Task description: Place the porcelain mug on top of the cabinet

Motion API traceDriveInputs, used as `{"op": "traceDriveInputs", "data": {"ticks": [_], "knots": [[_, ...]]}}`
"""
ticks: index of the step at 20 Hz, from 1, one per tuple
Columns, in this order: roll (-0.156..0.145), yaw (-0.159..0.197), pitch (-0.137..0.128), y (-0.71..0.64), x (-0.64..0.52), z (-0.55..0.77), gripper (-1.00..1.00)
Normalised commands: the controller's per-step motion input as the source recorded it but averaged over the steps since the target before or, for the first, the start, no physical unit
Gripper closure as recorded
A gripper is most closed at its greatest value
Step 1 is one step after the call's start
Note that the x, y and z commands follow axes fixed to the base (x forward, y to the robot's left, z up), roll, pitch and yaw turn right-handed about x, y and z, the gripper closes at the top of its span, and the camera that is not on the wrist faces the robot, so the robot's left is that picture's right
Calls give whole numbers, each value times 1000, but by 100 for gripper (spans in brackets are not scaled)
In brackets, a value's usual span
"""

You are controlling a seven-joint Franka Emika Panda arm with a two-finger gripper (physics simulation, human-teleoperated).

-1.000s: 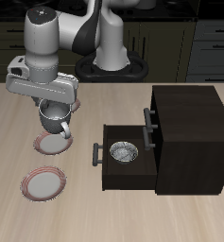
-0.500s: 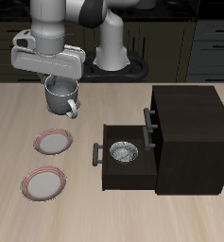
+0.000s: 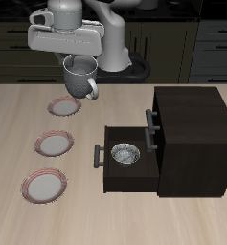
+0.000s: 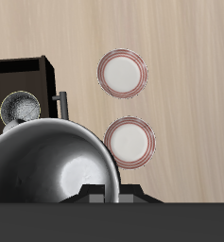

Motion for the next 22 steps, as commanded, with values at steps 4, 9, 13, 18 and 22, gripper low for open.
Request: {"op": "traceDriveInputs", "data": {"ticks": [4, 9, 13, 18, 22], "knots": [[33, 9, -37, 480, -138, 421, 100], [18, 13, -10, 566, 60, 232, 100], [-11, -36, -4, 395, 165, 124, 100], [-54, -71, -9, 606, 195, 206, 100], [41, -43, -24, 667, -112, 211, 100]]}}
